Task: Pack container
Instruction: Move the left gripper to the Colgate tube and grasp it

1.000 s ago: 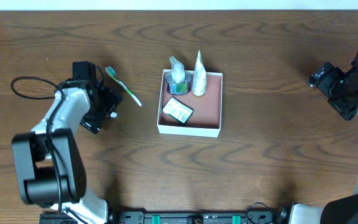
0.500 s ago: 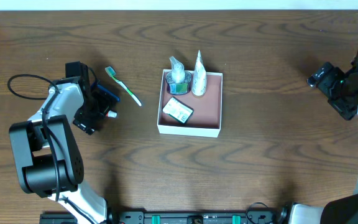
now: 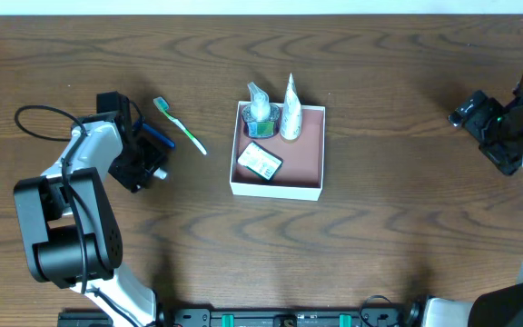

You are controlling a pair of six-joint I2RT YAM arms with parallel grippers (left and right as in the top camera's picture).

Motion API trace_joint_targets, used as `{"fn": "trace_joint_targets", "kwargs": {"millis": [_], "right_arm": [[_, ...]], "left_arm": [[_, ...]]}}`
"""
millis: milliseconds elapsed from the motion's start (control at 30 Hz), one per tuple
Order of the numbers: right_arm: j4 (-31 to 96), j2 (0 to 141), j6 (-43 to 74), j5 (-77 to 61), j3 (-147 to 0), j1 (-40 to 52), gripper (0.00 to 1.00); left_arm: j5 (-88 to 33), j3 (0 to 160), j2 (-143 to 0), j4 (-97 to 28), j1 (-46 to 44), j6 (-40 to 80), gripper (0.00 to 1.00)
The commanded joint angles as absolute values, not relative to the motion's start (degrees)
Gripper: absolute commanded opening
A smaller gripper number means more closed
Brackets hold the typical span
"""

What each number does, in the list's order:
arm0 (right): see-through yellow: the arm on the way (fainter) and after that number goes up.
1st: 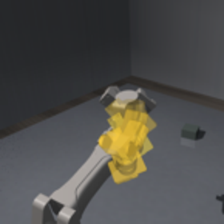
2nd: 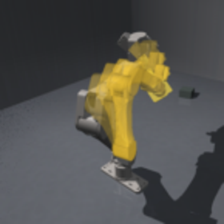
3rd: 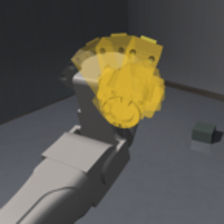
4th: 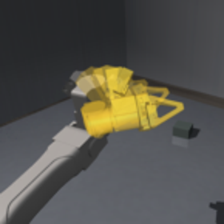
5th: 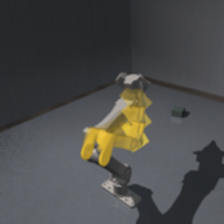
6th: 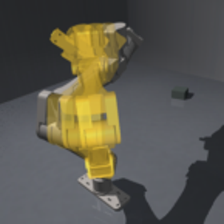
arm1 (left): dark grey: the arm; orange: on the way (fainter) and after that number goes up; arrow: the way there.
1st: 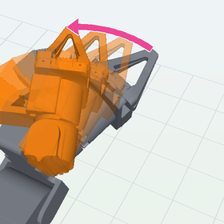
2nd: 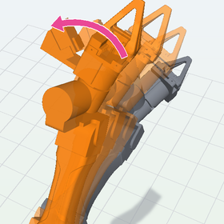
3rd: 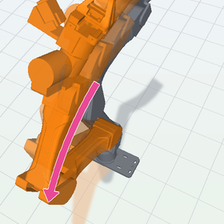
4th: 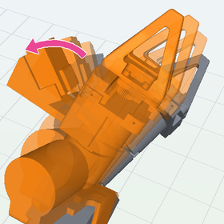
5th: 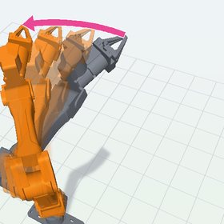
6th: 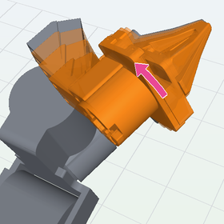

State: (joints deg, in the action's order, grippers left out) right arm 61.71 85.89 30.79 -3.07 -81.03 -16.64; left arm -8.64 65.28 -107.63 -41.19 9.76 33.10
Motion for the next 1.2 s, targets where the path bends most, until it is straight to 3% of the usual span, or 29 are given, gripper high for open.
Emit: {"fn": "trace_joint_targets", "kwargs": {"millis": [0,467,667,833,900,1167], "right_arm": [[61.73,86.26,31.46,-3.27,-81.56,-16.86,0.99],[61.73,86.26,31.46,-3.25,-81.56,-16.86,0.99],[61.73,86.26,31.46,-3.27,-81.56,-16.86,0.99],[61.73,86.26,31.44,-3.27,-81.56,-16.86,0.99],[61.73,86.26,31.44,-3.27,-81.56,-16.86,0.99],[61.73,86.26,31.46,-3.27,-81.56,-16.86,0.99]], "left_arm": [[-8.19,66.13,-108.68,-41.54,10.11,30.79,0.44],[-12.91,68.03,-108.64,-41.34,10.11,23.09,0.38],[-12.84,69.04,-108.64,-43.07,10.11,22.94,0.3],[-11.68,69.01,-108.64,-43.94,10.11,23.24,0.32],[-9.47,69.01,-108.66,-43.86,10.11,24.73,0.37],[-6.42,68.84,-108.75,-40.93,10.11,27.77,0.38]]}}
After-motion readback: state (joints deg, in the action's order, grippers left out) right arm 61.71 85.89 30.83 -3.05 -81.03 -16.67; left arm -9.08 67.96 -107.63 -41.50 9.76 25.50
